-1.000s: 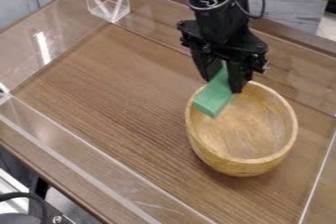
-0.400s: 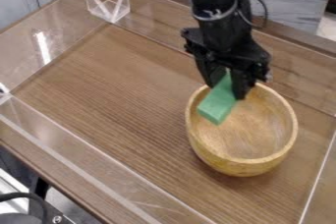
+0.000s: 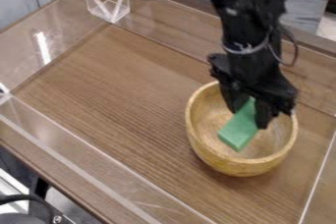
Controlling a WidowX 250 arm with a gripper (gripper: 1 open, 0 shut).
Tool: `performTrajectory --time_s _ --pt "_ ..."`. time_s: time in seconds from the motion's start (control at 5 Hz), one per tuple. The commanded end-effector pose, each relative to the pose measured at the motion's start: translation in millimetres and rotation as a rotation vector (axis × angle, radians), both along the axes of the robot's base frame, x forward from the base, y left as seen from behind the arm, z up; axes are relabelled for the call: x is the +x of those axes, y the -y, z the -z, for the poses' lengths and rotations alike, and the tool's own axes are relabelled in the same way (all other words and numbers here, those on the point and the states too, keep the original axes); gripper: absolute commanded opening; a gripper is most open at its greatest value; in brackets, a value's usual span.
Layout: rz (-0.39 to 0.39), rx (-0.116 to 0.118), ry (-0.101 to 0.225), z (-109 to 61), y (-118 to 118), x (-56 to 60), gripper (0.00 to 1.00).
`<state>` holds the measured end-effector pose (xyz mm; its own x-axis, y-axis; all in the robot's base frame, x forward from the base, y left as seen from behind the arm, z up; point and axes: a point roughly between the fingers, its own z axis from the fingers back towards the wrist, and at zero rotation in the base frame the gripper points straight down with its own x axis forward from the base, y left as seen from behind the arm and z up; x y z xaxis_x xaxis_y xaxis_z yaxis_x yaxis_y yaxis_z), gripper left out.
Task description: Put the green block in the brown bowl
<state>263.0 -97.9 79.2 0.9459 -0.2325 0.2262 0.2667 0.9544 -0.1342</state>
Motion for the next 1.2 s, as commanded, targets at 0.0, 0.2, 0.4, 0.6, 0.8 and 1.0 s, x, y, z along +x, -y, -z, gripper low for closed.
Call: performTrajectory --time_s 0.0,0.2,0.4,0.6,0.8,1.0 --pt "-0.005 -0.009 0.036 -8.0 1 6.7 0.00" --pt "-0.011 -0.012 0.032 -5.5 -1 8.2 0.00" --pt "-0.019 -0.015 0.029 -3.9 -3 9.8 0.00" --pt "-0.027 -0.017 0.026 -3.3 -6 11.2 0.00" --pt "-0.035 -0.020 0.022 -2.8 -8 12.5 0.00" --pt "-0.043 -0.023 0.019 -3.0 -9 13.7 0.00"
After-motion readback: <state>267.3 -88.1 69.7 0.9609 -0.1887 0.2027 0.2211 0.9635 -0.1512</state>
